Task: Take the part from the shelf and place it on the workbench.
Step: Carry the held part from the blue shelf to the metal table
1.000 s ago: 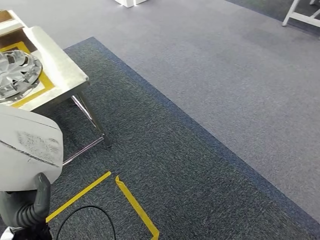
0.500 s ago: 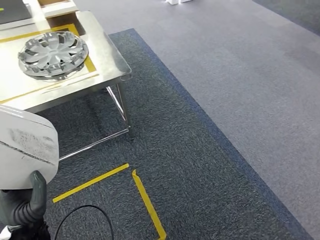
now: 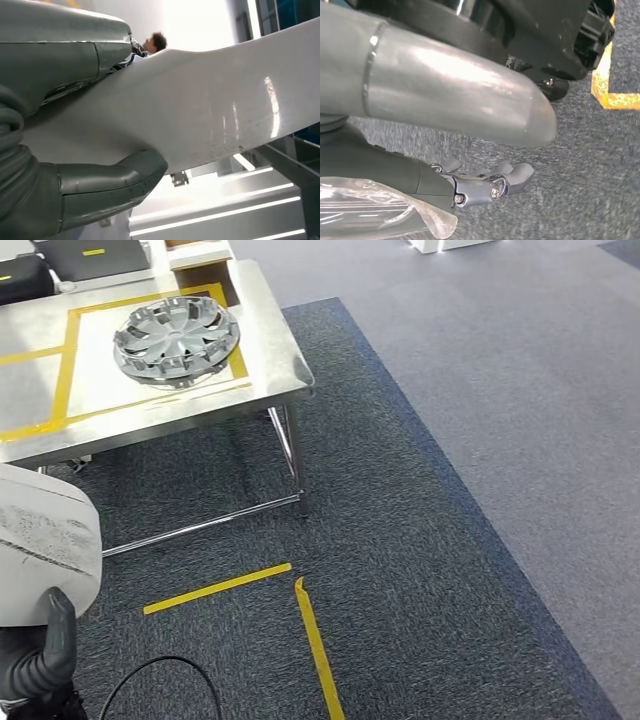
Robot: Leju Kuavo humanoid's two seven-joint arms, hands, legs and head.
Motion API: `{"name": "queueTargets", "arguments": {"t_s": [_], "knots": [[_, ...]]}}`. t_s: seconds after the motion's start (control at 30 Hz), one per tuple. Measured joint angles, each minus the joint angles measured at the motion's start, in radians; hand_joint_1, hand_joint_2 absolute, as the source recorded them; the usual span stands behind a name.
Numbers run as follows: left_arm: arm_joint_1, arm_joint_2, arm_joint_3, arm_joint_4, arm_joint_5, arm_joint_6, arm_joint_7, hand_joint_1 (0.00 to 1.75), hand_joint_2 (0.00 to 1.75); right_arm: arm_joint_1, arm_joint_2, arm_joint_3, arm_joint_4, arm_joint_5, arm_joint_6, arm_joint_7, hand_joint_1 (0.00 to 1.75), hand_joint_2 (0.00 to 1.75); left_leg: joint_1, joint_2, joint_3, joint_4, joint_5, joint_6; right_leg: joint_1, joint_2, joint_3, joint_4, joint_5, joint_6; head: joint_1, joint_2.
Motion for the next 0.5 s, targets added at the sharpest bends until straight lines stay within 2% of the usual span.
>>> {"name": "queueTargets", "arguments": {"t_s": [0.03, 0.07, 0.1, 0.13, 0.17, 0.2, 0.27, 0.3, 0.37, 0.4, 0.43, 0.5], "knots": [[0.001, 0.000, 0.003, 0.000, -0.001, -0.002, 0.000, 1.75, 1.75, 0.001, 0.000, 0.002, 0.001, 0.000, 0.000, 0.002, 0.00, 0.00, 0.002, 0.009, -0.031, 0.064, -0.026, -0.003, 0.001, -0.017, 0.001, 0.000, -0.002, -0.002, 0.000, 0.000], [0.002, -0.001, 0.005, 0.000, -0.003, -0.004, 0.001, 1.75, 1.75, 0.001, 0.001, 0.003, 0.002, 0.000, 0.000, 0.004, 0.00, 0.00, 0.003, 0.013, -0.053, 0.108, -0.037, -0.004, 0.002, -0.033, 0.003, 0.000, -0.005, -0.003, -0.001, 0.000], [0.003, -0.001, 0.008, 0.000, -0.006, -0.005, 0.002, 1.75, 1.75, 0.001, 0.001, 0.004, 0.002, 0.000, 0.000, 0.006, 0.00, 0.00, 0.004, 0.015, -0.057, 0.116, -0.029, -0.004, 0.002, -0.048, 0.005, 0.000, -0.007, -0.003, -0.001, 0.000], [0.003, -0.001, 0.010, 0.000, -0.008, -0.008, 0.003, 1.75, 1.75, 0.000, 0.002, 0.005, 0.003, -0.001, 0.000, 0.008, 0.00, 0.00, 0.005, 0.019, -0.042, 0.087, -0.003, -0.003, 0.002, -0.063, 0.009, 0.000, -0.010, -0.003, -0.001, 0.000], [0.003, -0.001, 0.011, 0.000, -0.011, -0.010, 0.004, 1.75, 1.75, 0.000, 0.003, 0.005, 0.003, -0.002, 0.000, 0.010, 0.00, 0.00, 0.004, 0.031, -0.010, 0.026, 0.033, 0.001, 0.003, -0.076, 0.014, 0.000, -0.014, -0.001, -0.001, 0.000], [0.002, -0.001, 0.012, 0.000, -0.013, -0.013, 0.005, 1.75, 1.75, -0.001, 0.004, 0.005, 0.004, -0.004, 0.000, 0.010, 0.00, 0.00, 0.000, 0.057, 0.025, -0.042, 0.062, 0.006, 0.004, -0.088, 0.019, 0.000, -0.018, 0.002, -0.001, 0.000], [-0.002, -0.004, 0.013, 0.000, -0.018, -0.020, 0.007, 1.75, 1.75, -0.002, 0.007, 0.005, 0.004, -0.008, -0.004, 0.012, 0.00, 0.00, -0.010, 0.104, 0.071, -0.136, 0.086, 0.017, 0.011, -0.109, 0.027, 0.001, -0.026, 0.011, 0.000, 0.000], [-0.002, -0.006, 0.014, 0.000, -0.019, -0.024, 0.008, 1.75, 1.75, -0.002, 0.008, 0.005, 0.004, -0.012, -0.009, 0.013, 0.00, 0.00, -0.014, 0.113, 0.076, -0.149, 0.083, 0.021, 0.014, -0.120, 0.030, 0.000, -0.029, 0.016, 0.000, 0.000], [0.004, -0.010, 0.019, 0.000, -0.020, -0.032, 0.008, 1.75, 1.75, -0.003, 0.011, 0.005, 0.004, -0.020, -0.020, 0.013, 0.00, 0.00, -0.013, 0.091, 0.074, -0.155, 0.084, 0.030, 0.015, -0.138, 0.034, -0.002, -0.036, 0.027, 0.000, 0.000], [0.007, -0.013, 0.022, -0.001, -0.020, -0.035, 0.006, 1.75, 1.75, -0.003, 0.013, 0.004, 0.004, -0.025, -0.024, 0.011, 0.00, 0.00, -0.010, 0.079, 0.075, -0.158, 0.085, 0.035, 0.013, -0.124, 0.033, 0.005, -0.045, 0.033, 0.001, 0.000], [0.008, -0.017, 0.025, -0.001, -0.020, -0.037, 0.005, 1.75, 1.75, -0.004, 0.014, 0.004, 0.004, -0.030, -0.026, 0.009, 0.00, 0.00, -0.007, 0.066, 0.076, -0.162, 0.087, 0.040, 0.012, -0.098, 0.024, 0.027, -0.062, 0.037, 0.004, 0.000], [0.005, -0.024, 0.028, -0.002, -0.019, -0.041, 0.002, 1.75, 1.75, -0.003, 0.014, 0.004, 0.004, -0.037, -0.028, 0.003, 0.00, 0.00, -0.003, 0.042, 0.076, -0.164, 0.090, 0.048, 0.009, -0.033, -0.028, 0.137, -0.118, 0.043, 0.010, 0.000]]}}
